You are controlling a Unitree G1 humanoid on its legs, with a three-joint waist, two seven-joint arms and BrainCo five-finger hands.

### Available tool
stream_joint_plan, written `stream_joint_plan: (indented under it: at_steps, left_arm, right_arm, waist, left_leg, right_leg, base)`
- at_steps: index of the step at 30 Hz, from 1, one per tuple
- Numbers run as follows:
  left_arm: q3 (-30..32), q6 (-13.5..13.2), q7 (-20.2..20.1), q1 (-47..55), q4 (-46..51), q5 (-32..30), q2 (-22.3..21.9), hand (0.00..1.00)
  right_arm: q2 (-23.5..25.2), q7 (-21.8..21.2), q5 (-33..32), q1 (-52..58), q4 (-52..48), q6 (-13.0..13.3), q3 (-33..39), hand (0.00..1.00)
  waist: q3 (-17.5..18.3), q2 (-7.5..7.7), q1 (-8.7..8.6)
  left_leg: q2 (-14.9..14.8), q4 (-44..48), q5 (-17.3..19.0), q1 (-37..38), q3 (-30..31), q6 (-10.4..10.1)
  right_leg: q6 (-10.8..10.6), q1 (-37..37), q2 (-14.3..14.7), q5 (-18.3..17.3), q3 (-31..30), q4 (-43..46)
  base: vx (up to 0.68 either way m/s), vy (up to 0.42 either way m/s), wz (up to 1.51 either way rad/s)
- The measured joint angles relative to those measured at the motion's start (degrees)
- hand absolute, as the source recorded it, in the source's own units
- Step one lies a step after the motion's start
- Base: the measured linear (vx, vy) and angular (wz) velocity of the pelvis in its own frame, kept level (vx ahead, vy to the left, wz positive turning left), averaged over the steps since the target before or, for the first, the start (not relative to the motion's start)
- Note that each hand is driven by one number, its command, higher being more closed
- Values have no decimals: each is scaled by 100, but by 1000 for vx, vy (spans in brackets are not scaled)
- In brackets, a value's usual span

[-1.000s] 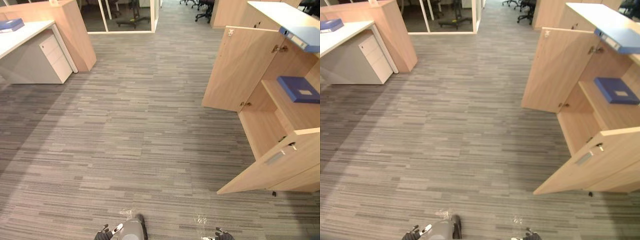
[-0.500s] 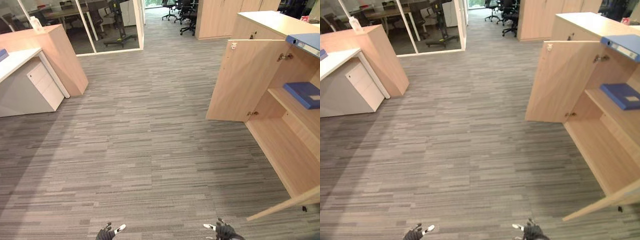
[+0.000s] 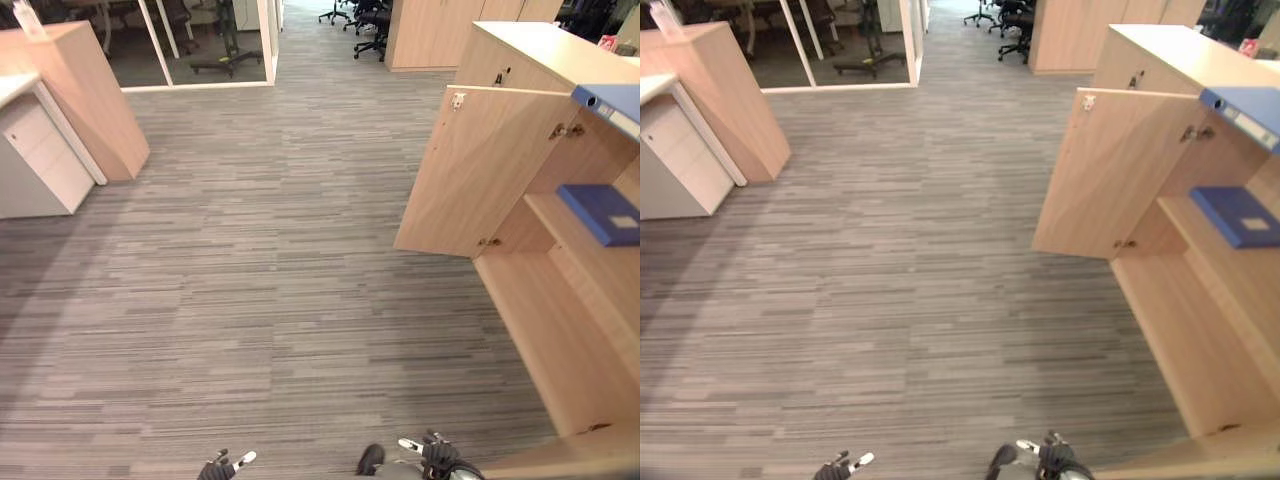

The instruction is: Walk over to the cabinet, pick up the folder, carry it to the office cabinet, place the folder inside the office cabinet, then close the office cabinet door

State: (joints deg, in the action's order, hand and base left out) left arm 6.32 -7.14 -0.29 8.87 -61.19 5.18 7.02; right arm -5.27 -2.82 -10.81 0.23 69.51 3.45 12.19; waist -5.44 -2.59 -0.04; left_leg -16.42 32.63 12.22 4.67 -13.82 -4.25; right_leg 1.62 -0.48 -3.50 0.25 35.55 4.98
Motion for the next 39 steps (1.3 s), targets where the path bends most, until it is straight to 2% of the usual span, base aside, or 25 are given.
stream_joint_plan:
  at_steps: [1, 2, 4, 6, 8, 9, 12, 13, 15, 16, 18, 19, 20, 22, 23, 25, 26, 28, 29, 30, 31, 32, 35, 37, 39]
  left_arm:
    - [87, 3, -1, 52, -1, 61, -65, 0]
    - [157, 8, 1, 80, 2, 113, -91, 0]
    - [185, 10, 15, 97, 31, 124, -119, 0]
    - [188, 2, 49, 154, 161, 196, -153, 0]
    - [200, 1, 98, 163, 172, 238, -171, 0]
    - [214, -1, 115, 159, 176, 242, -171, 0]
    - [415, -20, 142, 198, 219, 288, -249, 0]
    - [421, -25, 154, 232, 212, 339, -247, 0]
    - [460, -25, 158, 278, 213, 346, -182, 0]
    - [508, -27, 172, 258, 212, 346, -89, 0]
    - [526, -62, 194, 248, 71, 341, -124, 0]
    - [521, -69, 193, 281, 13, 339, -124, 0]
    - [461, -64, 190, 289, -19, 336, -106, 0]
    - [343, -59, 183, 254, -21, 321, -63, 0]
    - [228, -58, 182, 237, -19, 220, -58, 0]
    - [123, -58, 181, 247, -21, 182, -55, 0]
    - [61, -57, 180, 199, -33, 154, -47, 0]
    - [48, -58, 178, 32, -117, 115, -54, 0]
    - [51, -49, 178, -20, -163, 95, -54, 0]
    - [63, -46, 178, -96, -224, 42, -62, 0]
    - [73, -44, 179, -120, -230, 17, -61, 0]
    - [85, -41, 181, -137, -253, -20, -74, 0]
    - [302, -46, 181, -295, -204, -20, -290, 0]
    - [318, -75, 187, -340, -85, 13, -323, 0]
    - [474, -80, 190, -333, 33, 116, -336, 0]
  right_arm:
    - [-47, 5, -123, 35, 5, -3, -9, 0]
    - [-67, 7, -153, 56, 34, -10, -9, 0]
    - [-86, 9, -147, 32, 118, -38, 2, 0]
    - [-87, 7, -144, -15, 199, -65, 0, 0]
    - [-79, 12, -145, -24, 220, -98, 12, 0]
    - [-86, 14, -142, -21, 218, -101, 13, 0]
    - [-94, 18, -146, 2, 214, -89, 20, 0]
    - [-76, 23, -144, 30, 211, -80, 22, 0]
    - [57, 25, -140, 78, 220, -56, 205, 0]
    - [185, 18, -133, 67, 219, -55, 248, 0]
    - [178, -19, -108, 46, 193, -22, 419, 0]
    - [141, -21, -81, 77, 128, 54, 555, 0]
    - [86, -16, -24, 81, -27, 64, 664, 0]
    - [22, -13, 69, 75, -158, 91, 672, 0]
    - [-4, -15, 86, 22, -169, 104, 669, 0]
    - [0, -19, 88, 12, -182, 113, 642, 0]
    - [3, -25, 91, -24, -184, 117, 635, 0]
    - [0, -24, 101, -41, -179, 113, 637, 0]
    - [2, -26, 101, -40, -178, 114, 637, 0]
    - [16, -45, 101, -49, -178, 99, 645, 0]
    - [34, -47, 98, -45, -178, 88, 649, 0]
    - [39, -48, 82, -35, -179, 80, 694, 0]
    - [35, -47, 91, -56, -177, 14, 822, 0]
    - [115, -44, 69, 20, -173, 7, 898, 0]
    - [190, -42, 24, 60, -180, 15, 890, 0]
  waist:
    - [-21, -48, 11]
    - [-18, -101, 64]
    - [-27, -86, 140]
    - [-37, -84, 226]
    - [-63, -55, 276]
    - [-83, -28, 270]
    - [-132, 2, 274]
    - [-121, 19, 285]
    - [-98, 182, 285]
    - [-145, 380, 291]
    - [-184, 303, 340]
    - [-179, 289, 326]
    - [-189, 253, 252]
    - [-182, 251, 192]
    - [-237, 179, 183]
    - [-227, 128, 173]
    - [-230, 90, 95]
    - [-237, 52, 62]
    - [-245, 43, 51]
    - [-257, 18, 46]
    - [-265, 19, 36]
    - [-283, -6, -1]
    - [-270, -171, -31]
    - [-240, -63, -66]
    - [-243, 9, -57]
  left_leg:
    - [-428, 1226, -206, -417, -70, 63]
    - [-671, 2196, -145, -723, -120, 99]
    - [-616, 2602, 27, -1079, -183, 94]
    - [-421, 2141, 183, -1440, -163, 74]
    - [-155, 1096, 225, -1681, 22, 16]
    - [132, 144, 160, -1779, 362, -52]
    - [671, -2166, -480, -1748, 1468, -252]
    - [733, -2194, -945, -1740, 1586, -420]
    - [1033, -1823, -1564, -1692, 1500, -201]
    - [1204, -1583, -1271, -1617, 1282, -71]
    - [1268, -1337, -850, -1219, 808, 203]
    - [1381, -1496, -693, -832, 548, 327]
    - [1489, -1702, -604, -513, 336, 444]
    - [1600, -1990, -549, -138, 167, 519]
    - [1609, -2371, -571, 308, -4, 545]
    - [1590, -2614, -571, 529, -206, 543]
    - [1582, -2821, -564, 644, -385, 530]
    - [1527, -2936, -516, 651, -589, 450]
    - [1498, -2951, -503, 649, -644, 415]
    - [1395, -2971, -449, 665, -840, 296]
    - [1366, -2973, -419, 698, -887, 238]
    - [1287, -3001, -381, 796, -913, 139]
    - [968, -3037, -440, 1037, -1112, -87]
    - [633, -1913, -253, 773, -1094, -320]
    - [216, -361, -212, 311, -1101, -324]
  right_leg:
    - [51, 253, 235, -153, -120, -74]
    - [118, 465, 341, -316, -293, -82]
    - [132, 728, 359, -425, -587, -125]
    - [69, 884, 349, -467, -893, -235]
    - [-20, 993, 257, -521, -1152, -285]
    - [-120, 1087, 140, -607, -1300, -283]
    - [-519, 1322, -214, -813, -1616, -277]
    - [-771, 1451, -341, -876, -1737, -279]
    - [-1057, 1691, -690, -928, -1875, -329]
    - [-1149, 1779, -944, -928, -1923, -222]
    - [-1179, 1273, -1368, -837, -2096, 1087]
    - [-903, 833, -1747, -669, -2046, 2202]
    - [-196, 489, -2175, -382, -1710, 3165]
    - [263, 146, -2650, -365, -995, 4232]
    - [47, 24, -2638, -658, -480, 4544]
    - [-110, -105, -2440, -882, -143, 4410]
    - [-235, -271, -2180, -1052, 329, 3849]
    - [-246, -479, -1866, -1038, 924, 2861]
    - [-242, -535, -1759, -1012, 1095, 2550]
    - [-151, -644, -1437, -761, 1403, 1661]
    - [-31, -646, -1315, -508, 1485, 1348]
    - [279, -575, -1112, -136, 1437, 1073]
    - [289, -299, -619, -263, 1392, 779]
    - [129, -28, -322, -426, 1289, 429]
    - [119, 215, -90, -423, 1115, 122]
  base:
    - [483, -236, -48]
    - [382, -117, -60]
    - [324, -44, -69]
    - [352, 4, -88]
    - [326, 90, -87]
    - [348, 191, -65]
    - [377, 287, -59]
    - [531, 469, -59]
    - [475, 404, -56]
    - [478, 381, -69]
    - [533, 498, -101]
    - [471, 569, -103]
    - [360, 466, -68]
    - [243, 289, -51]
    - [254, 240, -64]
    - [222, 188, -67]
    - [220, 104, -62]
    - [237, 52, -56]
    - [301, -37, -64]
    - [298, -63, -55]
    - [289, -85, -52]
    - [303, -122, -41]
    - [315, -179, -34]
    - [242, -275, -24]
    - [235, -260, -54]
